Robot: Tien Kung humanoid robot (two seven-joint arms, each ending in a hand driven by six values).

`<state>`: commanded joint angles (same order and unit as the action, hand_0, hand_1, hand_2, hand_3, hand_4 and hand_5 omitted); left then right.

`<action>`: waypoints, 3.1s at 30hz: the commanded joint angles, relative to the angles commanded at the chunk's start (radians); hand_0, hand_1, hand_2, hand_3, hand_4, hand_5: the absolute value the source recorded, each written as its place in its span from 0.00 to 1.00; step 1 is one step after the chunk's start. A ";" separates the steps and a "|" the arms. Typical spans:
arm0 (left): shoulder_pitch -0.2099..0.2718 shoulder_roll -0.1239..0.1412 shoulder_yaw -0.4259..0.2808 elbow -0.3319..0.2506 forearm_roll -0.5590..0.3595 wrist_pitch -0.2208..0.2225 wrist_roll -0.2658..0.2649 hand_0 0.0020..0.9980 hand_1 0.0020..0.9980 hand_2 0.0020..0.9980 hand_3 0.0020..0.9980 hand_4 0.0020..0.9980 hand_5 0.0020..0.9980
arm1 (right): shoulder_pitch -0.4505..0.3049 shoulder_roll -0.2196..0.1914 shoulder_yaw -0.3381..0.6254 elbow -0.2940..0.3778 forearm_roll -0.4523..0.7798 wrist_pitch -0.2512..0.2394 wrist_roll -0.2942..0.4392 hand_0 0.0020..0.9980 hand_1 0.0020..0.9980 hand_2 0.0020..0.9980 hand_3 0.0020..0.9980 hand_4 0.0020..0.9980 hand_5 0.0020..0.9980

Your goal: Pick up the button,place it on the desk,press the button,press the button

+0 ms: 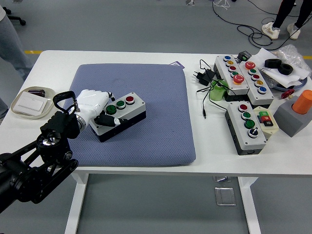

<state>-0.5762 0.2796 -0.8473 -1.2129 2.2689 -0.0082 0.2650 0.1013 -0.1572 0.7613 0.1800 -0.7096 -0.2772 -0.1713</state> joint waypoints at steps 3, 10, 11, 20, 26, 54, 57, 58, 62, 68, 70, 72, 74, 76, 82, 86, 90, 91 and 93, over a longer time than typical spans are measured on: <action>-0.013 0.017 0.014 -0.006 0.000 -0.012 -0.104 0.41 0.40 0.37 0.37 0.72 0.03 | -0.001 0.000 0.002 0.000 0.000 0.000 0.000 0.63 0.48 0.54 0.58 0.28 0.02; -0.041 0.045 0.035 -0.003 0.000 -0.042 -0.311 0.43 0.40 0.36 0.36 0.70 0.00 | 0.000 0.000 0.004 0.000 -0.002 0.000 -0.001 0.63 0.48 0.54 0.58 0.28 0.02; -0.043 0.047 0.038 -0.003 0.000 -0.042 -0.329 0.43 0.40 0.36 0.36 0.70 0.00 | 0.000 0.000 0.004 0.000 -0.002 0.000 -0.001 0.63 0.48 0.54 0.58 0.28 0.02; -0.076 0.070 0.078 -0.005 0.000 0.065 -0.437 0.44 0.39 0.35 0.34 0.66 0.00 | 0.000 0.001 0.002 0.000 0.000 0.000 -0.001 0.63 0.48 0.54 0.58 0.28 0.02; -0.093 0.074 0.089 0.016 0.000 0.090 -0.453 0.44 0.39 0.34 0.34 0.66 0.00 | 0.000 0.002 0.003 0.000 -0.002 0.000 -0.002 0.63 0.48 0.54 0.58 0.28 0.02; -0.148 0.071 0.168 0.199 0.000 0.169 -0.492 0.54 0.54 0.45 0.45 0.56 0.00 | -0.008 0.005 0.002 0.000 -0.014 0.004 -0.008 0.63 0.48 0.54 0.58 0.28 0.02; -0.148 0.073 0.159 0.196 0.000 0.163 -0.492 0.49 0.63 0.65 0.64 0.86 0.25 | -0.007 0.005 0.003 0.000 -0.013 0.003 -0.008 0.63 0.48 0.54 0.58 0.28 0.02; -0.149 0.073 0.158 0.195 0.000 0.160 -0.492 0.49 0.63 0.65 0.64 0.86 0.25 | -0.007 0.005 0.002 0.000 -0.012 0.003 -0.007 0.63 0.48 0.54 0.58 0.28 0.02; -0.151 0.072 0.153 0.193 0.000 0.136 -0.493 0.65 0.76 0.80 0.74 0.95 0.35 | -0.004 0.005 0.006 0.000 -0.017 0.003 -0.008 0.63 0.48 0.54 0.58 0.28 0.02; -0.148 0.073 0.145 0.192 0.000 0.104 -0.493 0.82 0.87 0.93 0.78 0.98 0.38 | -0.004 0.005 0.008 0.000 -0.018 0.004 -0.008 0.63 0.48 0.54 0.58 0.28 0.02; -0.147 0.074 0.141 0.191 0.000 0.097 -0.493 0.82 0.87 0.93 0.78 0.98 0.38 | -0.004 0.005 0.008 0.000 -0.018 0.004 -0.008 0.63 0.48 0.54 0.58 0.28 0.02; -0.145 0.075 0.134 0.186 0.000 0.088 -0.493 0.82 0.87 0.93 0.78 0.98 0.38 | -0.004 0.005 0.008 0.000 -0.018 0.003 -0.008 0.63 0.48 0.54 0.58 0.28 0.02; -0.141 0.076 0.125 0.177 0.000 0.079 -0.493 0.90 0.94 1.00 0.85 0.99 0.40 | -0.004 0.005 0.008 0.000 -0.018 0.003 -0.008 0.63 0.48 0.54 0.58 0.28 0.02; -0.134 0.080 0.106 0.158 0.000 0.056 -0.490 0.90 0.94 1.00 0.85 0.99 0.40 | -0.004 0.005 0.009 0.000 -0.018 0.003 -0.007 0.63 0.48 0.54 0.58 0.28 0.02; -0.080 0.098 -0.016 0.029 0.000 -0.005 -0.474 0.92 0.96 1.00 0.89 0.99 0.40 | -0.003 0.004 0.006 0.000 -0.009 0.001 -0.004 0.63 0.48 0.54 0.58 0.28 0.02; -0.028 0.100 -0.123 -0.100 0.000 0.004 -0.431 0.59 0.65 0.76 0.87 0.79 0.20 | -0.004 0.005 0.006 0.000 -0.009 0.001 -0.004 0.63 0.48 0.54 0.58 0.28 0.02; 0.001 0.112 -0.150 -0.228 0.000 0.031 -0.339 0.59 0.65 0.76 0.87 0.79 0.20 | -0.004 0.004 0.006 0.000 -0.009 0.002 -0.003 0.63 0.48 0.54 0.58 0.28 0.02; 0.004 0.114 -0.150 -0.255 0.000 0.031 -0.320 0.40 0.26 0.27 0.87 0.56 0.00 | -0.004 0.004 0.005 0.000 -0.009 0.002 -0.003 0.63 0.48 0.54 0.58 0.28 0.02; 0.015 0.118 -0.154 -0.314 0.000 -0.029 -0.285 0.40 0.26 0.27 0.87 0.56 0.00 | -0.006 0.005 0.006 0.000 -0.008 0.002 -0.004 0.63 0.48 0.54 0.58 0.28 0.02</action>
<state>-0.5607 0.3980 -1.0017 -1.5269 2.2689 -0.0369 -0.0198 0.0958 -0.1524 0.7673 0.1800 -0.7180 -0.2750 -0.1748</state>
